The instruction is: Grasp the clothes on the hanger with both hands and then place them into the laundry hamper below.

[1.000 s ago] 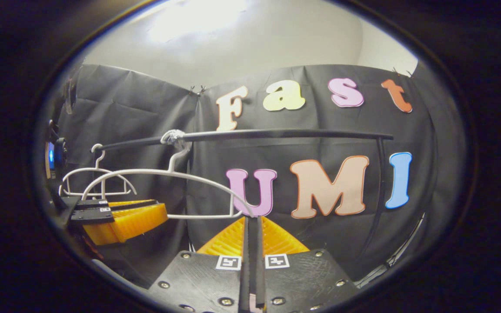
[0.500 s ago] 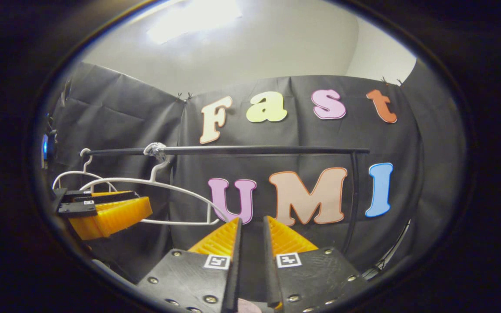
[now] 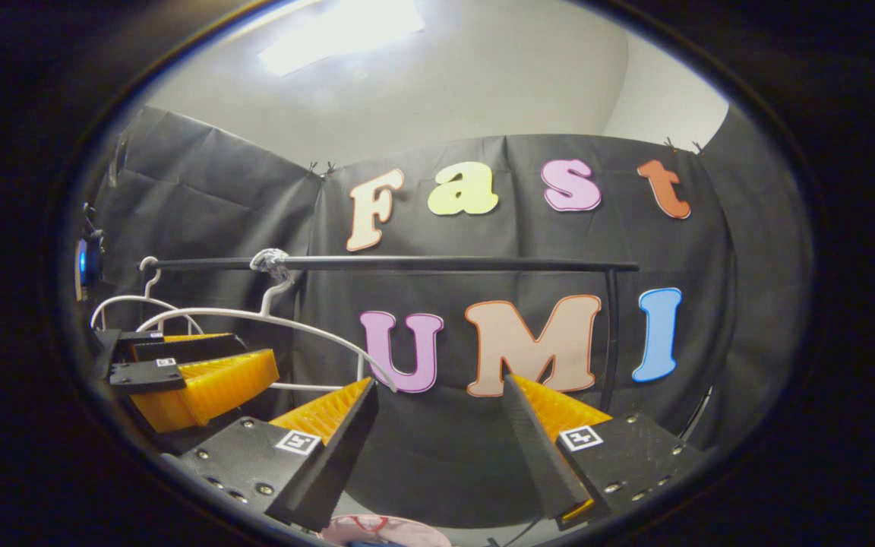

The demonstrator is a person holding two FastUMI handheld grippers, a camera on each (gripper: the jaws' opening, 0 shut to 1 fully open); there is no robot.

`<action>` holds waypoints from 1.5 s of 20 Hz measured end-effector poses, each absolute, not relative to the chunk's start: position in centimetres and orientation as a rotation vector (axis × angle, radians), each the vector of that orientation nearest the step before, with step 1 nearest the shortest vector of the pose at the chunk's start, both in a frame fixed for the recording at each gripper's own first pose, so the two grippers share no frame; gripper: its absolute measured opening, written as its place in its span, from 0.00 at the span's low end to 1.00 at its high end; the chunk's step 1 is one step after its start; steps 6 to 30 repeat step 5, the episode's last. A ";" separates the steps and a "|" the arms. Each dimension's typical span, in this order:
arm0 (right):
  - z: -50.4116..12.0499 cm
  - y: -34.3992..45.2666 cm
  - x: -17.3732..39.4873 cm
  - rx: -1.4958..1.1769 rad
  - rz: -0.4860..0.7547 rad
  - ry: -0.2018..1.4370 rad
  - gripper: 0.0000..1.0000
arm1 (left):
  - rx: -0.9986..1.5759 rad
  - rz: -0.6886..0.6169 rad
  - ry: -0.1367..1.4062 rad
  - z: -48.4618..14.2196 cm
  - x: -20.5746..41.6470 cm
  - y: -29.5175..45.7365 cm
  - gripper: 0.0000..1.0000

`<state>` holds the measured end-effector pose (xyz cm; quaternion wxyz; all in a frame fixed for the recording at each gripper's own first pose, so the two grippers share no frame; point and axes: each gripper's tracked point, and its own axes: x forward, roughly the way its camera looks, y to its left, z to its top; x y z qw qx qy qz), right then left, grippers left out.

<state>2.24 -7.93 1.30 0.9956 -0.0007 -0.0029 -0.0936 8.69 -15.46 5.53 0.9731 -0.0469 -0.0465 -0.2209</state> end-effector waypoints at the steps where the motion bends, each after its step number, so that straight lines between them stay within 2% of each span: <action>1: 1.3 -8.0 2.3 -0.002 -0.191 -0.006 0.96 | -0.097 -0.447 -0.094 5.6 8.8 -15.6 0.95; 30: 1.4 -8.6 1.9 -0.007 -0.204 -0.005 0.98 | -0.105 -0.446 -0.086 5.5 8.8 -15.8 0.95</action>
